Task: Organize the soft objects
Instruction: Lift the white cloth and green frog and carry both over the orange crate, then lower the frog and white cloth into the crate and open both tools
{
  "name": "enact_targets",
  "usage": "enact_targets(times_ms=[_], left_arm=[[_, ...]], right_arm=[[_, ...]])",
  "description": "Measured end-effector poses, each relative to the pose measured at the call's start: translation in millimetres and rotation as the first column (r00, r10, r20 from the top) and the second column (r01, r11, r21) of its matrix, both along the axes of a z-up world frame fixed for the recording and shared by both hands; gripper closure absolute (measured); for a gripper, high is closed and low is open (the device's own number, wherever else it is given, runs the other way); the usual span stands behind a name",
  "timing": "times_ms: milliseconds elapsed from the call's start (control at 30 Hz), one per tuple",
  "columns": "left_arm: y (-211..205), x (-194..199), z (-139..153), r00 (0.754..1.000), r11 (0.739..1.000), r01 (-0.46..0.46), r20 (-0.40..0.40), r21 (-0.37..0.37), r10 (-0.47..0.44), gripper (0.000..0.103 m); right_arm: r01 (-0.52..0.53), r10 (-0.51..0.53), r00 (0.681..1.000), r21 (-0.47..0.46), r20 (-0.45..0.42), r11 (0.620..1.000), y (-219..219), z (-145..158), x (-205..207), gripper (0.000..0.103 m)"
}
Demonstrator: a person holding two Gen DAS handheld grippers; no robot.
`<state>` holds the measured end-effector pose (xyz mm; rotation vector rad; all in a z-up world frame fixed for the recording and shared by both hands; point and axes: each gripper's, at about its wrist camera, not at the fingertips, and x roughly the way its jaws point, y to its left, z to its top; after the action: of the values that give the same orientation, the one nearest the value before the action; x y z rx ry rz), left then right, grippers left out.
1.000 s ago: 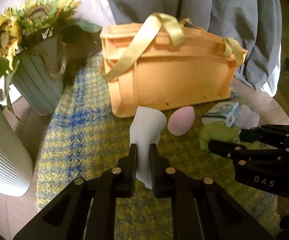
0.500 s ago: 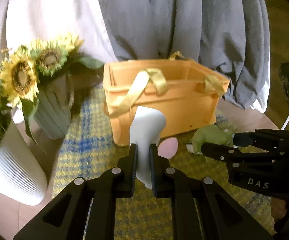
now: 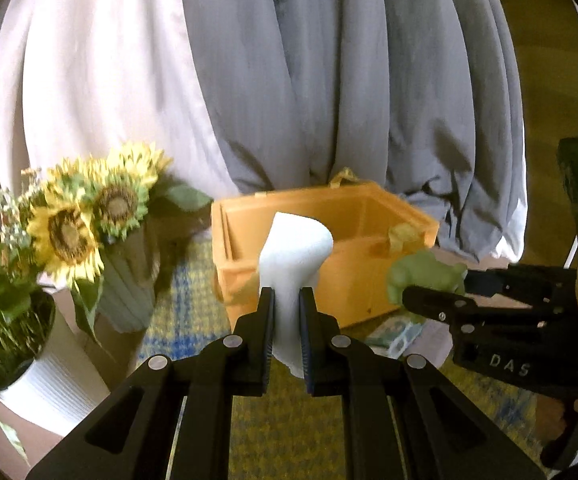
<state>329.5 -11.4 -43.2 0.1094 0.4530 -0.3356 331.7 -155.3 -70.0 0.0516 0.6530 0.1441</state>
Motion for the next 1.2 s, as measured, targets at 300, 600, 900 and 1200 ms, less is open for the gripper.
enact_targets(times_ms=[300, 600, 900, 1200], left_arm=[[-6, 2, 34, 0.993, 1.000, 0.007, 0.117, -0.004, -0.007, 0.090], [-12, 14, 54, 0.983, 1.000, 0.008, 0.182, -0.002, -0.008, 0.090], [-13, 32, 64, 0.974, 1.000, 0.001, 0.228, 0.012, -0.003, 0.090], [-19, 56, 66, 0.969, 1.000, -0.001, 0.246, 0.022, -0.004, 0.090]], right_arm=[[0.030, -0.031, 0.995, 0.011, 0.093, 0.999, -10, 28, 2, 0.060], [0.050, -0.048, 0.980, -0.006, 0.195, 0.999, -16, 55, 8, 0.060], [0.065, -0.058, 0.964, -0.019, 0.260, 0.998, -18, 71, 20, 0.060], [0.085, -0.074, 0.954, -0.028, 0.290, 0.996, -24, 79, 41, 0.060]])
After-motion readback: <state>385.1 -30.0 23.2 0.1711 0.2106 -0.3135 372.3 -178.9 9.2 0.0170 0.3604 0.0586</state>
